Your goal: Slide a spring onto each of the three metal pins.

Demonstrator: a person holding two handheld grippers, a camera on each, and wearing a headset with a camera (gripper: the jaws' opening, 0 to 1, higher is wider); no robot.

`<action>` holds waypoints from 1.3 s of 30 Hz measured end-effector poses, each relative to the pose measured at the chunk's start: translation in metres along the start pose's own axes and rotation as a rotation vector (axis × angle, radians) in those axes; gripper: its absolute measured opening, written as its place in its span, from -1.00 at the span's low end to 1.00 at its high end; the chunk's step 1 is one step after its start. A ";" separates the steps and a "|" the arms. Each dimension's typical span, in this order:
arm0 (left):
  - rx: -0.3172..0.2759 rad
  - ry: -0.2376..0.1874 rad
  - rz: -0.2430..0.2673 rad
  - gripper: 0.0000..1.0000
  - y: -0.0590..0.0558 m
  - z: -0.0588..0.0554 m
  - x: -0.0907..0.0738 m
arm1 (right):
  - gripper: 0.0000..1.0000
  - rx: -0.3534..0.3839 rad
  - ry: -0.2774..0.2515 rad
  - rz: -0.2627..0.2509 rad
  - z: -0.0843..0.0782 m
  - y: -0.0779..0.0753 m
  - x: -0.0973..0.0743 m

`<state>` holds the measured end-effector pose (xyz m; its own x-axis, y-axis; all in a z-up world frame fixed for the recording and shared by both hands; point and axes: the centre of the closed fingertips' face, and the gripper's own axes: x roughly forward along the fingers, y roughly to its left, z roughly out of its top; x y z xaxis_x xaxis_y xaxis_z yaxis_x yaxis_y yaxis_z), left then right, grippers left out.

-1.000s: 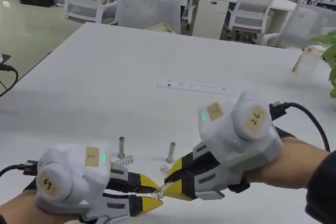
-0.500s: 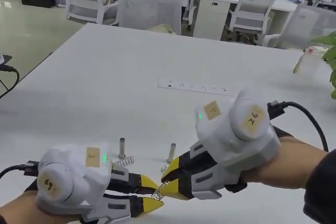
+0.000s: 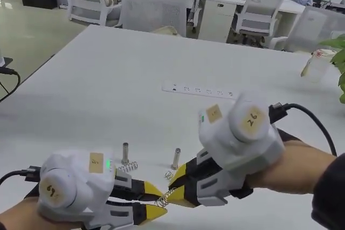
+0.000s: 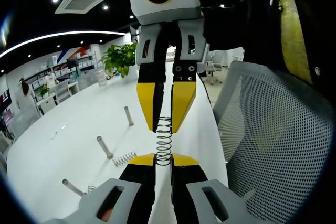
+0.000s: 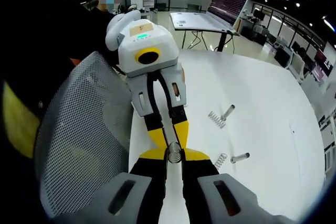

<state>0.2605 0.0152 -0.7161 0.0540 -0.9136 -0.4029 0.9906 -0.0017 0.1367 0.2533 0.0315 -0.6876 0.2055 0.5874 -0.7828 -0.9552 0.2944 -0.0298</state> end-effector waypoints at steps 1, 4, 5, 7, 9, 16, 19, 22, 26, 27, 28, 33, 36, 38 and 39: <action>0.000 0.000 0.000 -0.95 0.000 0.000 0.000 | -0.85 0.001 0.001 0.000 0.000 0.000 0.000; 0.000 -0.003 -0.003 -0.95 -0.001 0.000 0.000 | -0.86 0.010 0.011 0.005 0.000 0.001 0.000; -0.003 -0.004 -0.004 -0.95 -0.001 0.000 0.000 | -0.86 0.008 0.013 0.005 0.000 0.001 0.000; -0.006 -0.010 -0.005 -0.94 -0.001 0.001 0.000 | -0.86 0.004 0.018 0.011 0.001 0.002 -0.001; -0.007 -0.015 -0.002 -0.94 -0.001 0.002 0.000 | -0.86 -0.002 0.025 0.013 0.002 0.001 -0.001; -0.023 -0.027 0.000 -0.87 0.000 0.003 0.001 | -0.86 -0.021 0.056 0.029 0.005 0.000 -0.001; -0.021 -0.030 0.000 -0.87 0.000 0.003 0.001 | -0.86 -0.029 0.069 0.032 0.004 0.000 -0.001; -0.030 -0.032 0.000 -0.79 0.000 0.004 0.001 | -0.86 -0.033 0.077 0.036 0.005 0.000 -0.001; -0.033 -0.039 0.001 -0.79 0.001 0.005 0.000 | -0.86 -0.039 0.102 0.034 0.001 -0.002 -0.002; -0.038 -0.041 0.001 -0.78 0.001 0.005 0.000 | -0.86 -0.039 0.106 0.033 0.000 -0.002 -0.002; -0.039 -0.041 0.001 -0.77 0.001 0.004 0.000 | -0.86 -0.038 0.116 0.033 -0.002 -0.002 -0.002; -0.054 -0.048 0.003 -0.67 0.001 0.005 0.000 | -0.86 -0.042 0.146 0.024 -0.008 -0.006 -0.004; -0.076 -0.063 0.006 -0.59 0.002 0.006 -0.002 | -0.86 -0.039 0.155 0.017 -0.012 -0.010 -0.009; -0.086 -0.071 0.009 -0.55 0.003 0.007 -0.002 | -0.86 -0.035 0.158 0.010 -0.013 -0.013 -0.012; -0.090 -0.073 0.012 -0.52 0.003 0.006 -0.002 | -0.86 -0.033 0.160 0.004 -0.014 -0.015 -0.015</action>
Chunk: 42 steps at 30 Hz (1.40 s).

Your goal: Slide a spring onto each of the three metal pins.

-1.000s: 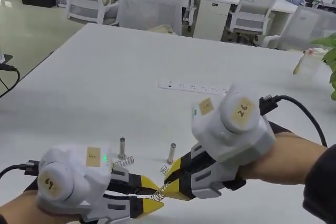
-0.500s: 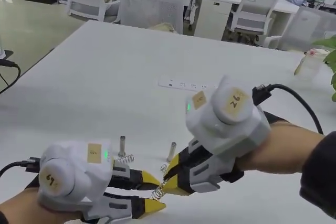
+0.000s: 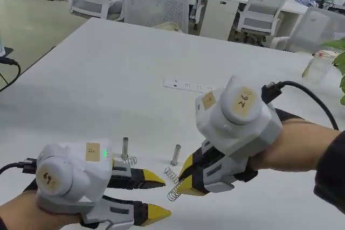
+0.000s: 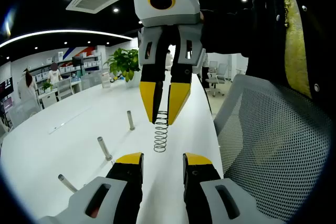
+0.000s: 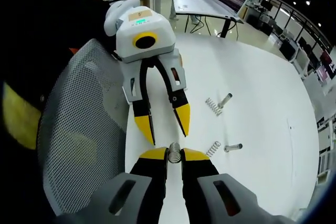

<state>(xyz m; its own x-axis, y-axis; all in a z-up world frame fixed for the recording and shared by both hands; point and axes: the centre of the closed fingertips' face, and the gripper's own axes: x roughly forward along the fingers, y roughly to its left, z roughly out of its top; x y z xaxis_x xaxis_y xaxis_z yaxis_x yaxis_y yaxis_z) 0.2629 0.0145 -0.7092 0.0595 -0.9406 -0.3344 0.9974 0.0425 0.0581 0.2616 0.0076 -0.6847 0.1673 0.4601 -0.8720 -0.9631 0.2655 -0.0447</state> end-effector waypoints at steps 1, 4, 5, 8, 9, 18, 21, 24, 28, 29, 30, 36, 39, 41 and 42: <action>-0.004 0.001 0.001 -0.50 0.000 -0.001 0.000 | -0.86 0.002 0.001 -0.003 -0.001 -0.001 -0.001; -0.013 0.003 0.004 -0.45 0.000 -0.003 0.000 | -0.86 0.009 0.005 -0.014 -0.003 -0.005 -0.004; -0.016 0.003 0.006 -0.42 0.001 -0.003 0.000 | -0.86 0.013 0.005 -0.015 -0.004 -0.006 -0.006; -0.029 0.000 0.010 -0.31 0.002 -0.004 0.000 | -0.86 0.021 0.005 -0.021 -0.006 -0.009 -0.007; -0.029 0.000 0.013 -0.28 0.002 -0.004 0.000 | -0.86 0.022 0.006 -0.022 -0.007 -0.009 -0.008; -0.071 -0.020 0.031 -0.02 0.006 -0.003 -0.003 | -0.86 0.033 0.015 -0.029 -0.012 -0.012 -0.011; -0.083 -0.022 0.038 0.05 0.007 -0.004 -0.005 | -0.86 0.034 0.019 -0.033 -0.014 -0.014 -0.012; -0.097 -0.019 0.047 0.12 0.008 -0.006 -0.006 | -0.86 0.037 0.018 -0.036 -0.015 -0.015 -0.013; -0.109 -0.015 0.065 0.23 0.011 -0.010 -0.010 | -0.86 0.041 0.019 -0.040 -0.017 -0.018 -0.015; -0.109 -0.015 0.066 0.26 0.011 -0.010 -0.010 | -0.86 0.042 0.019 -0.040 -0.017 -0.018 -0.015; -0.114 -0.011 0.078 0.29 0.013 -0.011 -0.011 | -0.86 0.044 0.018 -0.043 -0.017 -0.019 -0.016; -0.116 -0.010 0.107 0.37 0.017 -0.014 -0.018 | -0.86 0.048 0.017 -0.050 -0.019 -0.022 -0.019; -0.116 -0.009 0.122 0.40 0.018 -0.016 -0.022 | -0.86 0.052 0.017 -0.055 -0.021 -0.024 -0.021; -0.113 -0.008 0.134 0.42 0.019 -0.018 -0.025 | -0.86 0.055 0.018 -0.057 -0.022 -0.025 -0.023; -0.114 -0.008 0.136 0.43 0.019 -0.018 -0.026 | -0.86 0.056 0.018 -0.058 -0.023 -0.026 -0.023</action>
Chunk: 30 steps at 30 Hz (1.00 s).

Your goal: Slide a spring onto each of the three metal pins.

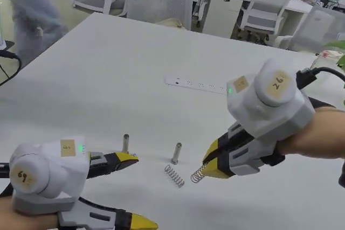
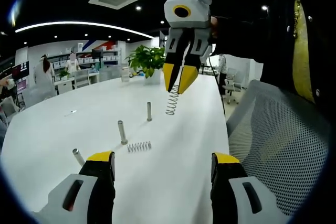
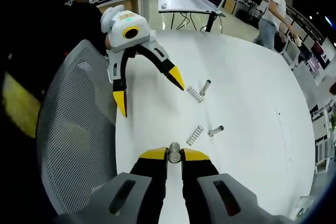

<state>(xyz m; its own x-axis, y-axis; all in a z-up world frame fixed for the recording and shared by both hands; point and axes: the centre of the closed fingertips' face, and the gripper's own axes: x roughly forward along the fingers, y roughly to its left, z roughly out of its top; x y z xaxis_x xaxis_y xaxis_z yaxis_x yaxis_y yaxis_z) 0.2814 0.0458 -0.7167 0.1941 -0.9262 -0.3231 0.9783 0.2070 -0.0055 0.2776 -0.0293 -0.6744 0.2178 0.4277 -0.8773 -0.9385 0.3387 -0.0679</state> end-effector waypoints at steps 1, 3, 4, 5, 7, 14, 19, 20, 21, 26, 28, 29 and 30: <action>-0.004 0.000 0.005 0.44 0.000 -0.001 -0.002 | -0.86 0.002 -0.001 -0.002 -0.001 -0.001 -0.001; 0.000 -0.001 0.016 0.46 0.001 -0.002 -0.004 | -0.86 0.007 0.000 -0.005 -0.002 -0.003 -0.002; -0.002 0.000 0.019 0.46 0.002 -0.003 -0.005 | -0.86 0.009 0.000 -0.006 -0.003 -0.003 -0.003; -0.005 -0.001 0.025 0.47 0.002 -0.003 -0.006 | -0.86 0.011 -0.001 -0.007 -0.003 -0.004 -0.003; -0.008 0.000 0.036 0.49 0.004 -0.005 -0.008 | -0.86 0.014 0.000 -0.008 -0.004 -0.005 -0.004; -0.006 0.002 0.070 0.53 0.009 -0.008 -0.014 | -0.86 0.026 0.002 -0.012 -0.008 -0.008 -0.008; 0.000 0.012 0.081 0.56 0.010 -0.010 -0.016 | -0.86 0.035 0.004 -0.017 -0.012 -0.011 -0.012; 0.000 0.012 0.082 0.56 0.010 -0.011 -0.016 | -0.86 0.036 0.004 -0.018 -0.013 -0.012 -0.013; 0.000 0.012 0.084 0.56 0.011 -0.011 -0.017 | -0.86 0.038 0.007 -0.019 -0.014 -0.013 -0.014; -0.004 0.008 0.100 0.58 0.013 -0.011 -0.019 | -0.86 0.039 0.014 -0.027 -0.015 -0.018 -0.020; -0.004 0.012 0.104 0.59 0.015 -0.012 -0.020 | -0.86 0.040 0.015 -0.033 -0.016 -0.020 -0.023; -0.007 0.011 0.107 0.60 0.015 -0.012 -0.021 | -0.86 0.041 0.016 -0.035 -0.016 -0.021 -0.024; -0.008 0.009 0.109 0.60 0.016 -0.012 -0.021 | -0.86 0.042 0.016 -0.037 -0.017 -0.022 -0.025</action>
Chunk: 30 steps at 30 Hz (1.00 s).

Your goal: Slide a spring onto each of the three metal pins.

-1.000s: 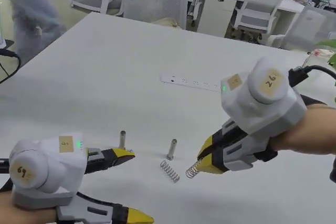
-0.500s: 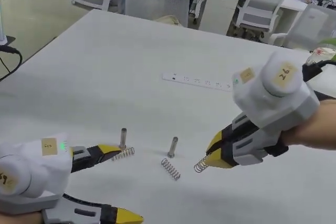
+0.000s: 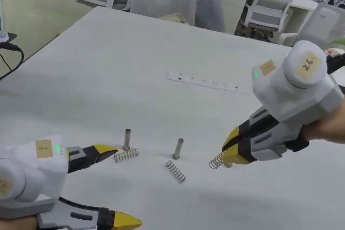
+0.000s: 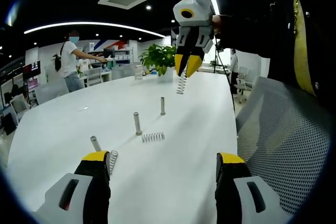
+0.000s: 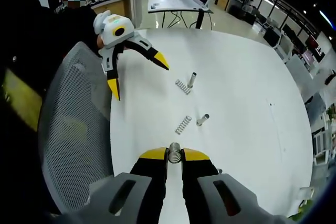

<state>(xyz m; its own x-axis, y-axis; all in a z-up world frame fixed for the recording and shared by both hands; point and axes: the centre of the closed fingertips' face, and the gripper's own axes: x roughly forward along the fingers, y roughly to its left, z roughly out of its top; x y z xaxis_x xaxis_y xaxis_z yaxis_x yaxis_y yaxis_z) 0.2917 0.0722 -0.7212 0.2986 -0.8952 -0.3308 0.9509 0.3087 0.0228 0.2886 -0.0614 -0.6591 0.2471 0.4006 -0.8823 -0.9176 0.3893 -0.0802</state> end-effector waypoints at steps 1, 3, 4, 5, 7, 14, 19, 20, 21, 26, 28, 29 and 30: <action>0.000 0.000 0.004 0.61 0.001 0.000 0.000 | -0.86 0.001 0.000 -0.003 0.000 -0.002 -0.001; -0.003 0.001 0.009 0.61 0.002 -0.001 -0.001 | -0.86 0.004 0.002 -0.006 -0.001 -0.004 -0.004; -0.003 0.000 0.011 0.62 0.002 -0.001 -0.001 | -0.86 0.005 0.003 -0.008 -0.002 -0.005 -0.005; -0.002 0.002 0.012 0.62 0.002 -0.001 -0.001 | -0.86 0.006 0.003 -0.012 -0.002 -0.007 -0.006; -0.001 0.005 0.013 0.63 0.003 -0.001 -0.001 | -0.86 0.011 0.006 -0.015 -0.003 -0.010 -0.008; -0.002 0.011 0.021 0.66 0.004 -0.002 -0.002 | -0.86 0.017 0.018 -0.036 -0.006 -0.025 -0.019; -0.005 0.016 0.026 0.68 0.005 -0.004 -0.003 | -0.86 0.027 0.033 -0.053 -0.011 -0.038 -0.025; -0.006 0.017 0.027 0.69 0.006 -0.004 -0.003 | -0.86 0.030 0.038 -0.054 -0.012 -0.041 -0.025; -0.006 0.019 0.027 0.68 0.006 -0.005 -0.003 | -0.86 0.033 0.044 -0.055 -0.014 -0.043 -0.025; -0.007 0.023 0.032 0.68 0.007 -0.007 -0.005 | -0.86 0.044 0.077 -0.061 -0.023 -0.055 -0.026; -0.007 0.027 0.031 0.68 0.007 -0.007 -0.005 | -0.86 0.042 0.098 -0.061 -0.027 -0.058 -0.025; -0.007 0.026 0.031 0.68 0.007 -0.007 -0.005 | -0.86 0.041 0.104 -0.062 -0.028 -0.059 -0.025; -0.007 0.027 0.031 0.68 0.007 -0.008 -0.005 | -0.86 0.040 0.114 -0.063 -0.030 -0.062 -0.024</action>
<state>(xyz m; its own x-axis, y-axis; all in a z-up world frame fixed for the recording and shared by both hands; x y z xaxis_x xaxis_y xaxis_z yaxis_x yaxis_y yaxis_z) 0.2963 0.0813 -0.7267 0.3258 -0.8761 -0.3555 0.9405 0.3388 0.0270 0.3297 -0.1201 -0.6467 0.2650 0.2783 -0.9232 -0.8875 0.4447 -0.1207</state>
